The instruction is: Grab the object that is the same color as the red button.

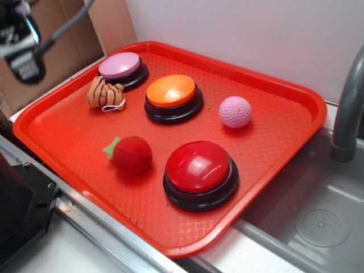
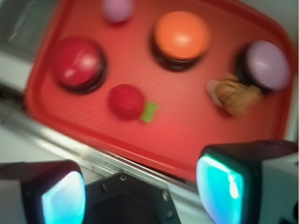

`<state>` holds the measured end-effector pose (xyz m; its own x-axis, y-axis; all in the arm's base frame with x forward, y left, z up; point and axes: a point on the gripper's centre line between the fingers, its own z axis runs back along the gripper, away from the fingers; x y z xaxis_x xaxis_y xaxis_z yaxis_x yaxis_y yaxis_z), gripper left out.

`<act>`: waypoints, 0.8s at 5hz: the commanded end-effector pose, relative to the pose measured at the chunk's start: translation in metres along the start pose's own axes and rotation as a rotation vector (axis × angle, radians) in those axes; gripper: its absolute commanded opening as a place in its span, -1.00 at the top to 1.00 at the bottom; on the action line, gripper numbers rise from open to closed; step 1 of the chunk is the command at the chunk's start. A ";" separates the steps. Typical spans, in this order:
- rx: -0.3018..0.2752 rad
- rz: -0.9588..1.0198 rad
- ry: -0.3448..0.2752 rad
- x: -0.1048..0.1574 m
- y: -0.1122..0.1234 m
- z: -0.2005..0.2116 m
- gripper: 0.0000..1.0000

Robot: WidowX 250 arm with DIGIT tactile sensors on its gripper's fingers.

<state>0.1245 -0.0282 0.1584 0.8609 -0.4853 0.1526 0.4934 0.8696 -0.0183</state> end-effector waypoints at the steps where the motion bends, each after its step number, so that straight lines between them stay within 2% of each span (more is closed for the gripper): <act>1: -0.041 -0.301 -0.045 0.010 0.000 -0.053 -1.00; 2: -0.056 -0.376 -0.055 0.017 0.001 -0.076 -1.00; 3: -0.047 -0.421 -0.020 0.024 -0.002 -0.103 -1.00; 4: -0.007 -0.453 0.033 0.031 -0.002 -0.125 -1.00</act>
<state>0.1602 -0.0535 0.0333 0.5725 -0.8153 0.0870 0.8178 0.5754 0.0110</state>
